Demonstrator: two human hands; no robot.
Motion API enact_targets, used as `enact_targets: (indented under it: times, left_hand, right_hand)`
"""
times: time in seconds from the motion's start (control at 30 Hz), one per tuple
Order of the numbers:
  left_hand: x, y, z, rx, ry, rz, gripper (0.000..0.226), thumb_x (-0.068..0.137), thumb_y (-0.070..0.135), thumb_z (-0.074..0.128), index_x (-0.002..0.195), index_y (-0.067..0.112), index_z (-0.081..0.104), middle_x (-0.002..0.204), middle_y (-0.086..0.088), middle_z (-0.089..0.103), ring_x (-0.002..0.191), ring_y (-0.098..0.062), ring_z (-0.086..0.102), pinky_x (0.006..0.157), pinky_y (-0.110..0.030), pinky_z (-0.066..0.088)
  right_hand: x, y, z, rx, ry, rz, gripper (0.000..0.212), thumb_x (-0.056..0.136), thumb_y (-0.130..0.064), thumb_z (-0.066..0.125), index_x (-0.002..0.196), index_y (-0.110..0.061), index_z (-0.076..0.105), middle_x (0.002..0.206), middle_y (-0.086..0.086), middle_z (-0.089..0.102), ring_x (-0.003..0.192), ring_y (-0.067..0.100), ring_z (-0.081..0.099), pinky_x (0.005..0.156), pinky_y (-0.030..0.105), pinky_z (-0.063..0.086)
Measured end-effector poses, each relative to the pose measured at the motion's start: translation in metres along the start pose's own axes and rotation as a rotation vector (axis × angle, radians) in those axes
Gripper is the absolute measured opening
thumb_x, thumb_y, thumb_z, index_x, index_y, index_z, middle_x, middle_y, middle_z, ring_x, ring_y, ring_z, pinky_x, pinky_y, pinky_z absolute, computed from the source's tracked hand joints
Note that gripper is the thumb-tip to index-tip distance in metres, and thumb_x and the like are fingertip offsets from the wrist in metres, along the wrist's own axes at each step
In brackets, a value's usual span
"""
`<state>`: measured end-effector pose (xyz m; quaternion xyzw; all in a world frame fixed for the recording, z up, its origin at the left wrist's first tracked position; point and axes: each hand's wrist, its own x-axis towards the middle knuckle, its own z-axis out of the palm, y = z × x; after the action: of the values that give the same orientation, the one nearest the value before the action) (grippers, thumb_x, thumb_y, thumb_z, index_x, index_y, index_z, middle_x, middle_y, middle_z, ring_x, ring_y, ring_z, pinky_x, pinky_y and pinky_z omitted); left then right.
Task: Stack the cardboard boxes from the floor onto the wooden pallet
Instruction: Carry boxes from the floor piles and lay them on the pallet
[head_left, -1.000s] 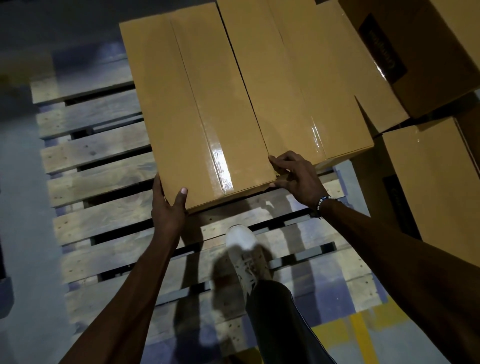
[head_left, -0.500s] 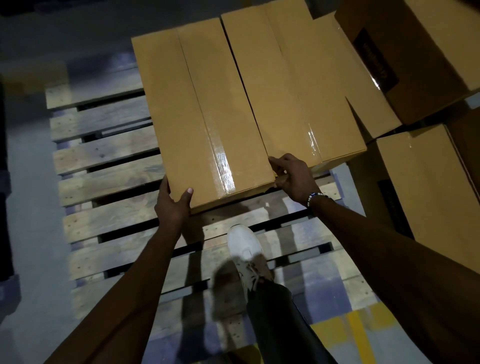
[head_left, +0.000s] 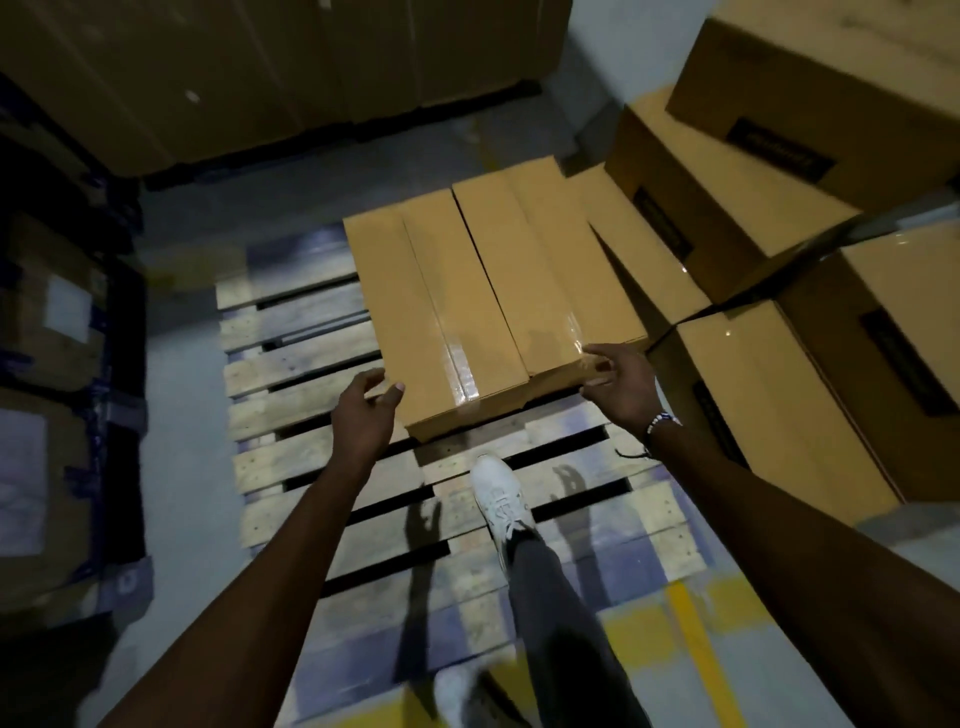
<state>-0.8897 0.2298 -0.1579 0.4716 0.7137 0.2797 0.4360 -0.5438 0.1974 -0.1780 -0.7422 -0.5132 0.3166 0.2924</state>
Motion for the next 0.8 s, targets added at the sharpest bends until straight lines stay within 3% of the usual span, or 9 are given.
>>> enact_targets:
  times: [0.1, 0.2, 0.3, 0.43, 0.6, 0.8]
  left_hand:
    - [-0.058, 0.045, -0.031, -0.031, 0.006, 0.025, 0.039, 0.101, 0.029, 0.069, 0.136, 0.013, 0.064, 0.14, -0.007, 0.063, 0.112, -0.025, 0.067, 0.097, -0.053, 0.058]
    - [-0.115, 0.092, -0.053, -0.062, 0.011, 0.067, 0.034, 0.102, 0.027, 0.067, 0.133, 0.013, 0.065, 0.136, -0.005, 0.064, 0.099, -0.018, 0.066, 0.086, -0.045, 0.062]
    - [-0.163, 0.136, -0.067, -0.084, -0.002, 0.116, 0.031, 0.103, 0.026, 0.066, 0.131, 0.012, 0.066, 0.133, -0.006, 0.066, 0.104, -0.02, 0.067, 0.074, -0.037, 0.062]
    - [-0.223, 0.188, -0.075, -0.125, -0.04, 0.132, 0.027, 0.104, 0.027, 0.063, 0.128, 0.014, 0.066, 0.129, -0.006, 0.066, 0.109, -0.021, 0.069, 0.071, -0.034, 0.059]
    - [-0.287, 0.226, -0.062, -0.182, -0.103, 0.171, 0.024, 0.105, 0.026, 0.063, 0.125, 0.012, 0.066, 0.124, -0.004, 0.069, 0.101, -0.015, 0.073, 0.075, -0.036, 0.06]
    - [-0.339, 0.244, -0.009, -0.213, -0.154, 0.156, 0.018, 0.103, 0.025, 0.067, 0.118, 0.015, 0.069, 0.115, -0.006, 0.073, 0.094, -0.015, 0.075, 0.073, -0.036, 0.059]
  right_hand:
    - [-0.053, -0.041, -0.056, 0.057, 0.009, 0.001, 0.048, 0.077, 0.005, 0.079, 0.123, -0.006, 0.07, 0.124, 0.011, 0.066, 0.109, 0.021, 0.062, 0.089, 0.017, 0.049]
    - [-0.101, -0.07, -0.11, 0.069, 0.047, -0.026, 0.044, 0.076, 0.005, 0.081, 0.118, -0.007, 0.072, 0.12, 0.01, 0.068, 0.109, 0.02, 0.063, 0.092, 0.015, 0.05]
    - [-0.142, -0.092, -0.16, 0.059, 0.091, -0.06, 0.042, 0.077, 0.0, 0.084, 0.117, -0.007, 0.074, 0.117, 0.01, 0.07, 0.107, 0.023, 0.066, 0.098, 0.035, 0.054]
    - [-0.192, -0.117, -0.221, 0.096, 0.129, -0.059, 0.039, 0.077, 0.006, 0.082, 0.115, -0.001, 0.074, 0.117, 0.014, 0.071, 0.107, 0.023, 0.065, 0.096, 0.031, 0.052]
    - [-0.246, -0.104, -0.284, 0.111, 0.173, 0.014, 0.03, 0.08, -0.003, 0.082, 0.109, -0.009, 0.077, 0.116, 0.007, 0.074, 0.104, 0.017, 0.067, 0.094, 0.035, 0.057]
    - [-0.296, -0.04, -0.353, 0.187, 0.226, 0.133, 0.033, 0.078, -0.002, 0.083, 0.106, -0.017, 0.078, 0.119, 0.002, 0.073, 0.108, 0.017, 0.068, 0.093, 0.043, 0.059]
